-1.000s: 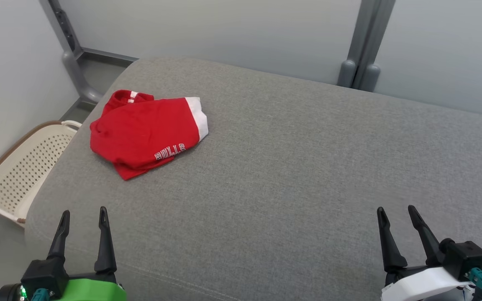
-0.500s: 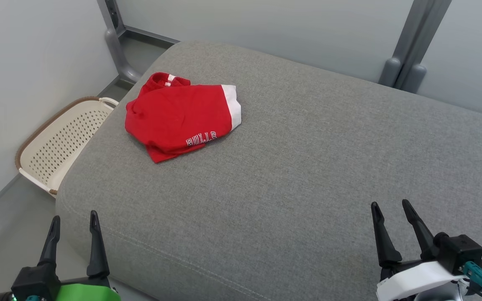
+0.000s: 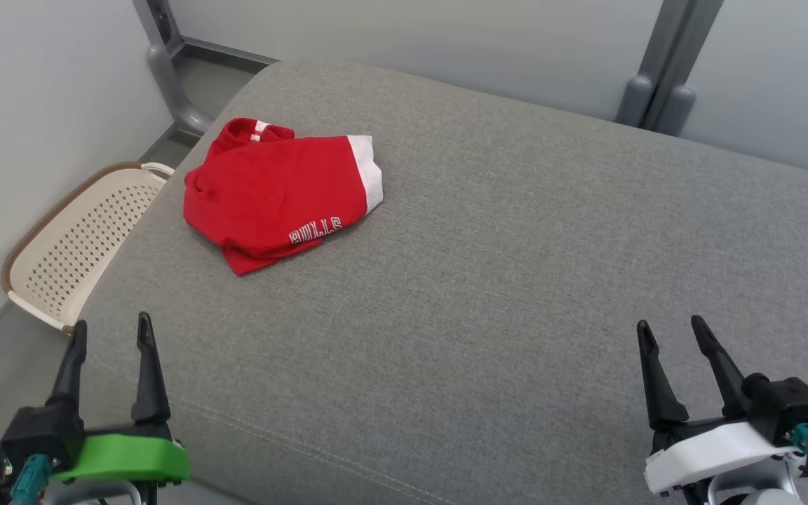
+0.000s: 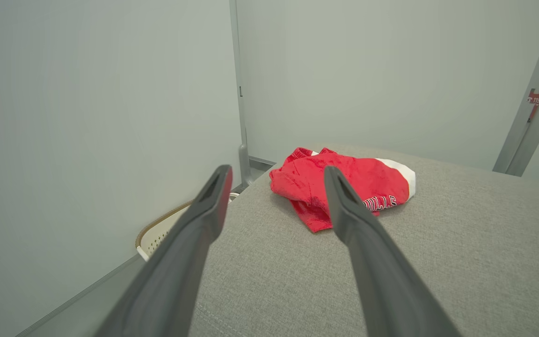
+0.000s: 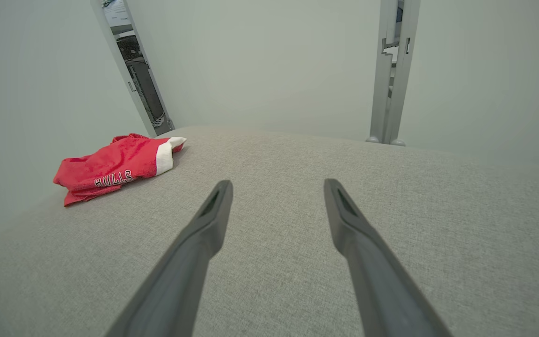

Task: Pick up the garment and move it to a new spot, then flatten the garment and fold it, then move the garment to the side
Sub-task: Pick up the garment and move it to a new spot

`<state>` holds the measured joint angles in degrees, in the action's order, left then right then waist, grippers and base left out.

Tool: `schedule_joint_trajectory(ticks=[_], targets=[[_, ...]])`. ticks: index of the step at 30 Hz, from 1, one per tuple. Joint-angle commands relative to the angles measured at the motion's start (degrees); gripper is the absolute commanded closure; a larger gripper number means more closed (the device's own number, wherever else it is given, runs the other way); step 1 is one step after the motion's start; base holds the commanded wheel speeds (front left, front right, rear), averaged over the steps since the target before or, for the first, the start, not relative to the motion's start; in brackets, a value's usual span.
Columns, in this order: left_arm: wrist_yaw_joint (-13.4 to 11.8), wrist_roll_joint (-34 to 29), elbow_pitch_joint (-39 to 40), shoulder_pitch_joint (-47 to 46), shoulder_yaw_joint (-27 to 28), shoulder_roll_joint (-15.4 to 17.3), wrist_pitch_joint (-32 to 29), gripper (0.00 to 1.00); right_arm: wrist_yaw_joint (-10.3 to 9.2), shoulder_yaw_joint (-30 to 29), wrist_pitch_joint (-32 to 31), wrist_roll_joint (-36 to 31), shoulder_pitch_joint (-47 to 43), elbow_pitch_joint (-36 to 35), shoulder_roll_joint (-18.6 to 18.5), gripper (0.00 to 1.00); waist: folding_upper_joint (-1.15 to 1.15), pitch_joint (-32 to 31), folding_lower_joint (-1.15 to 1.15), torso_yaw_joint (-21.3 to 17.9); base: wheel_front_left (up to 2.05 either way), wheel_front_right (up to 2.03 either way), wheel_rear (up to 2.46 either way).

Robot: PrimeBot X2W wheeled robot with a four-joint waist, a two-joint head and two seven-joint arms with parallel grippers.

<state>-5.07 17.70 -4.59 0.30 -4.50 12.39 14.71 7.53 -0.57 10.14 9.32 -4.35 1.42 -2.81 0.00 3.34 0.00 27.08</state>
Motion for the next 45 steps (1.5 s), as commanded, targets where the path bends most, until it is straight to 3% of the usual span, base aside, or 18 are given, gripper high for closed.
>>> schedule_joint_trajectory(ticks=[1,12,22,30,45], targets=[[0.5,0.4,-0.5,-2.3,0.3,0.5,0.3,0.0,-0.09,-0.7,-0.3,-0.6,0.8,-0.8,-0.7,0.0,0.0,3.5,0.0,-3.4,0.0,0.0,0.0],[3.3,1.9,-6.1,-22.9,5.3,3.1,0.5,0.0,-0.09,-7.7,-4.1,-1.7,4.9,-9.5,-6.5,0.0,0.0,16.8,0.0,-12.3,0.0,0.0,0.0],[6.4,1.7,-13.4,-39.3,9.4,6.6,0.4,0.0,-0.09,-15.5,-6.0,-1.3,6.8,-17.0,-9.9,0.0,0.0,27.5,0.0,-18.1,0.0,0.0,0.0],[8.6,3.0,-25.0,-48.5,9.1,8.6,-0.9,0.0,-0.09,-18.4,-7.0,-1.0,7.0,-21.0,-10.2,0.0,0.0,32.5,0.0,-19.4,0.0,0.0,0.0],[12.2,9.3,-47.2,-53.0,5.9,8.8,-13.8,0.0,-0.09,-19.1,-8.9,-1.1,7.4,-22.5,-11.0,0.0,0.0,32.8,0.0,-19.2,0.0,0.0,0.0]])
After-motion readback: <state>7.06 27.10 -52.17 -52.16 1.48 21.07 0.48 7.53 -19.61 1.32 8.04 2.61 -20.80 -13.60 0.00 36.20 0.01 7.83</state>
